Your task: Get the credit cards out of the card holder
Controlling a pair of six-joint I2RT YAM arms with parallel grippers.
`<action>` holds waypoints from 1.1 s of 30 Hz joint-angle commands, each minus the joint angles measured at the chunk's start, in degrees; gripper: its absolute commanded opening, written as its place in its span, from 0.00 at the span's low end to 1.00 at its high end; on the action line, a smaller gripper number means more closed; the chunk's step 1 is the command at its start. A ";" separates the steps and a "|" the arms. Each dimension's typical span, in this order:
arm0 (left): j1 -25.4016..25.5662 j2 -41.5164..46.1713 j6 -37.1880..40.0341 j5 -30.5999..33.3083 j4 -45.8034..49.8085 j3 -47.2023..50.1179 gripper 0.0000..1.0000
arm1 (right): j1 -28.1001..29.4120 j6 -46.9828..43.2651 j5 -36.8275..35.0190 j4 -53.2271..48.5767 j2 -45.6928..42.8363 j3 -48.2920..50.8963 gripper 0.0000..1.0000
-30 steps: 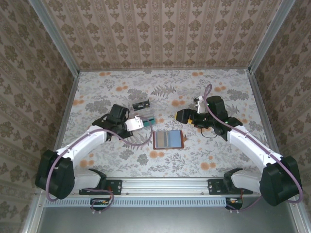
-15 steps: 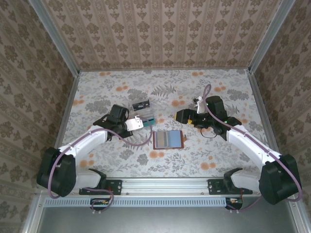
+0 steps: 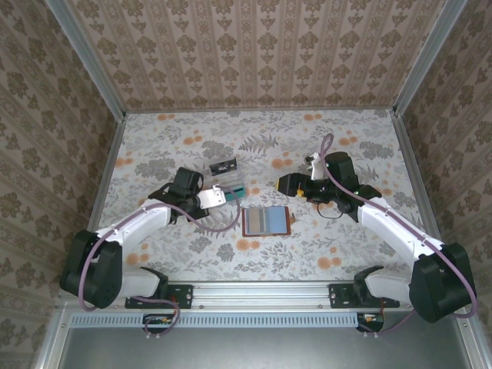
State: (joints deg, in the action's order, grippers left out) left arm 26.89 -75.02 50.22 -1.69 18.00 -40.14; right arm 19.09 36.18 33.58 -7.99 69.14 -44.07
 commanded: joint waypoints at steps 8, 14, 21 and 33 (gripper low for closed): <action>-2.25 -4.12 0.74 0.08 -0.95 -1.97 0.13 | -0.14 -0.41 -0.17 -0.46 0.53 -0.53 1.00; -2.37 -3.59 0.58 0.86 -0.03 -2.83 0.23 | -0.19 -0.32 -0.09 -0.29 0.64 -0.52 1.00; -2.38 -2.48 0.56 2.84 -0.41 -2.92 0.27 | -0.17 -0.06 0.26 0.01 0.99 -0.66 1.00; -2.44 -1.11 0.93 5.14 -2.36 -2.02 0.37 | -0.17 0.20 0.61 0.49 1.21 -0.57 1.00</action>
State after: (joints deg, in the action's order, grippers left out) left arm 24.97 -77.23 50.65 2.81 16.16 -41.39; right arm 19.09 36.18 33.61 -7.94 69.89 -44.07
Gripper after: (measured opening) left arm 0.367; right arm 0.999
